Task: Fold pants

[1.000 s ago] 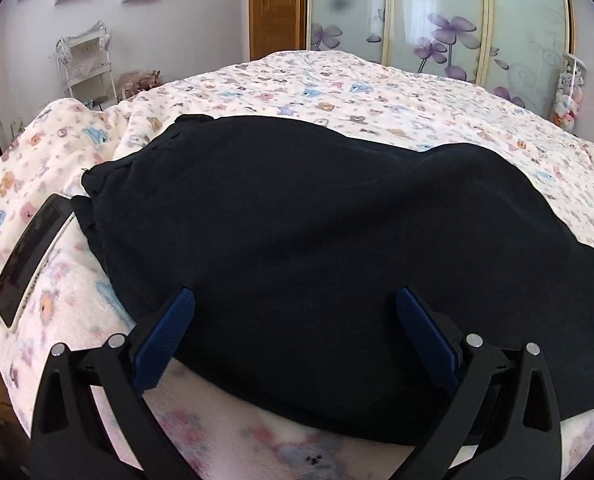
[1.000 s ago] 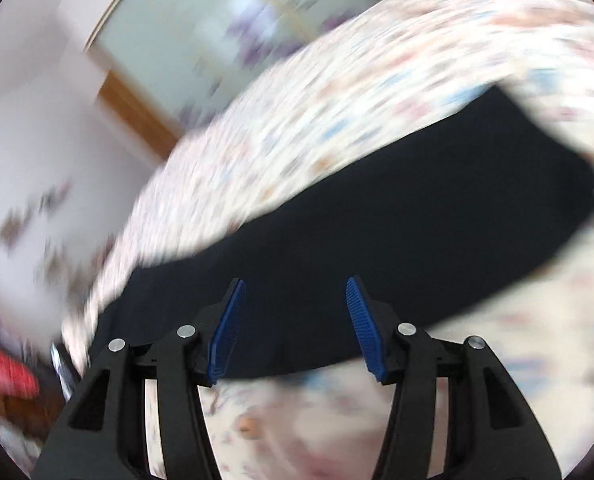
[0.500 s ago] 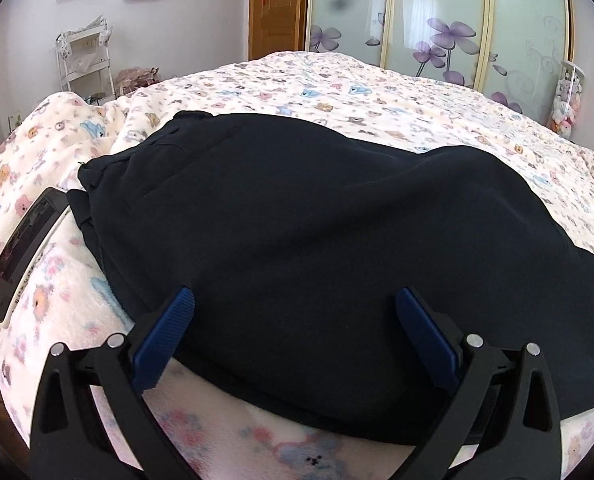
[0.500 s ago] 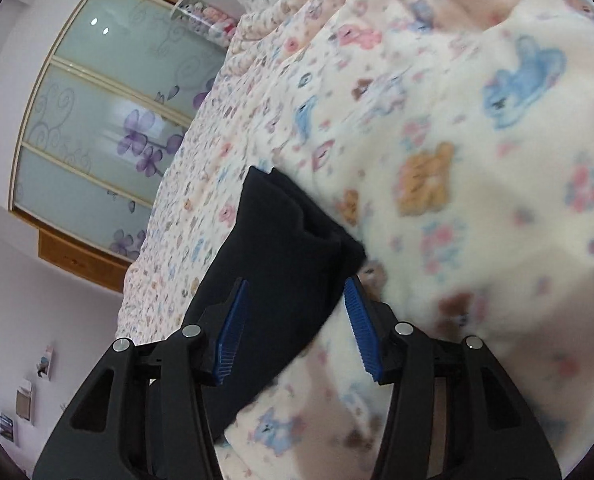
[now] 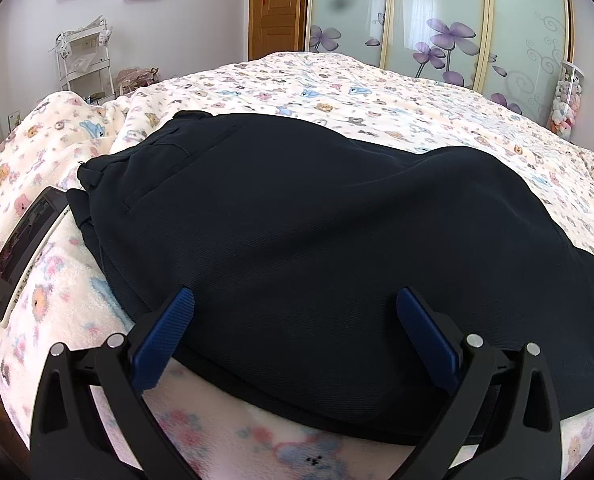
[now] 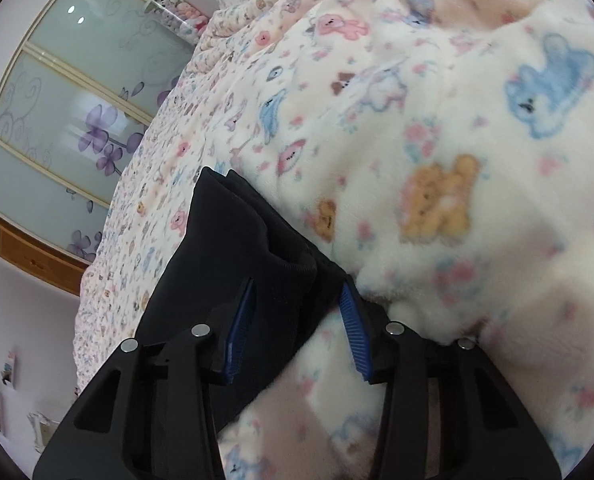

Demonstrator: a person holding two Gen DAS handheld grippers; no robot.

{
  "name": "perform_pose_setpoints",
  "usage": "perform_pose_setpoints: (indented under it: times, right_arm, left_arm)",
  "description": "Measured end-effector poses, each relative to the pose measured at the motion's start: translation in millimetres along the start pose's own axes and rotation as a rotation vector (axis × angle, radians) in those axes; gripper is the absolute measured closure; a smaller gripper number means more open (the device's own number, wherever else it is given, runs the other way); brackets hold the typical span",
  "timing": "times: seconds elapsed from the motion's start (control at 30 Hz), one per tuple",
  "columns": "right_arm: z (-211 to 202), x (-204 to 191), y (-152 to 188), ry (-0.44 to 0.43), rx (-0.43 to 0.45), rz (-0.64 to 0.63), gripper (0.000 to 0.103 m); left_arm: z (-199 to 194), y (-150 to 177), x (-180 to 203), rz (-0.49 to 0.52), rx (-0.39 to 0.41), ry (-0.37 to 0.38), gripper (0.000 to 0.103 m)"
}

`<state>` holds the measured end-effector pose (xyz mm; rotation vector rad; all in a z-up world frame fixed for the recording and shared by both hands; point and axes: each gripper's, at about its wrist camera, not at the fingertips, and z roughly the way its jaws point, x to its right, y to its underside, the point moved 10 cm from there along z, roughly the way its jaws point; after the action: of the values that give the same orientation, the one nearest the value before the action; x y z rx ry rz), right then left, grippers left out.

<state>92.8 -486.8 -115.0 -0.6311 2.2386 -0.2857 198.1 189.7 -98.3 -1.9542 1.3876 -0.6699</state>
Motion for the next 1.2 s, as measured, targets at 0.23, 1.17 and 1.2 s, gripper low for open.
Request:
perform_pose_setpoints:
  times: [0.23, 1.17, 1.2]
  right_arm:
    - [-28, -36, 4, -0.045, 0.12, -0.19, 0.088]
    - [33, -326, 307, -0.454, -0.384, -0.647, 0.088]
    - [24, -336, 306, -0.486, -0.367, -0.666, 0.088]
  left_arm:
    - [0, 0, 1, -0.001, 0.0, 0.001, 0.002]
    - [-1, -1, 1, -0.025, 0.015, 0.036, 0.002]
    - [-1, -1, 1, -0.026, 0.015, 0.036, 0.002]
